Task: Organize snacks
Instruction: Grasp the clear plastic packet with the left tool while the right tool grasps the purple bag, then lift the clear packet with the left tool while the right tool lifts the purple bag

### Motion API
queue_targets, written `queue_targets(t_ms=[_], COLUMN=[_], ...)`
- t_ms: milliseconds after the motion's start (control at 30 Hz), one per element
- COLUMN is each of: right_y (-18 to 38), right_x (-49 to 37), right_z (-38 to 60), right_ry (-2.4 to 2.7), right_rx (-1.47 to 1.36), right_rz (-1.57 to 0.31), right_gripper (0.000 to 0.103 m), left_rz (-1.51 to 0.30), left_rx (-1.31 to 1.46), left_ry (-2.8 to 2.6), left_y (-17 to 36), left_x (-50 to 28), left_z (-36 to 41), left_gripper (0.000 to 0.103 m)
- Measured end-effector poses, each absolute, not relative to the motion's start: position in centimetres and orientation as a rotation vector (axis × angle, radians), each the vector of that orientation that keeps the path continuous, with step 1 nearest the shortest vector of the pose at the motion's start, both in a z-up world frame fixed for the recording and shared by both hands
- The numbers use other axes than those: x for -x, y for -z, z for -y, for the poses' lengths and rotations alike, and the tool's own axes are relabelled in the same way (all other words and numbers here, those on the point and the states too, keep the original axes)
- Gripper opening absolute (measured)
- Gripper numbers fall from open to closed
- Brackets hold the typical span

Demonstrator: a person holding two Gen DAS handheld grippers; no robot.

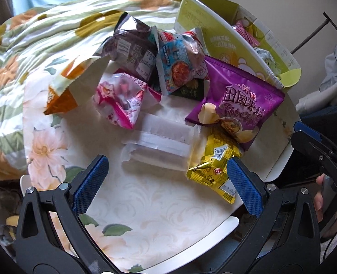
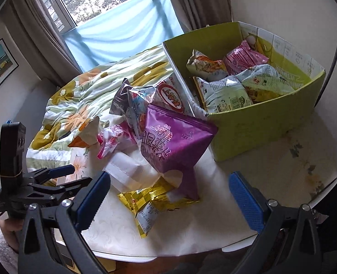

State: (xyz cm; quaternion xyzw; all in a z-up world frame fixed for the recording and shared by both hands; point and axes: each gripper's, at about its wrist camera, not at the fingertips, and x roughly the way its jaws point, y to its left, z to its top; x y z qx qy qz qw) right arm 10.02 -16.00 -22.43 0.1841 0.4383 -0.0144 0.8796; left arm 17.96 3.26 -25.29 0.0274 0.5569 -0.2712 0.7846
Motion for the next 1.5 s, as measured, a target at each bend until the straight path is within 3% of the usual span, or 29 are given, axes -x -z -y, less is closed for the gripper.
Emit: queue_targets(t_ms=[467,1067,1300,1500], right_y=[27.2,28.7,29.2,29.4], right_x=[-12.3,-14.7,-15.3,-16.0], right_z=[16.1,15.4,15.1,14.9], right_ry=[0.091,0.167,0.203,0.225], right_rx=[-0.479,-0.553,-0.562,-0.558], right_rz=[-0.905,-0.911,-0.916,-0.915], right_gripper=[0.103,0.103,0.102,0.089], left_rz=[-1.214,-1.218,-1.198,-1.196], left_rx=[-0.173,-0.265,-0.322,-0.306], left_ry=[0.563,0.511,0.505,0.507], left_y=[31.1,33.5,33.4,32.9], left_x=[-19.4,-19.1,-19.3,-19.2], left_z=[0.6,2.1,2.8,2.4], left_gripper=[0.102,0.102,0.092,0.086])
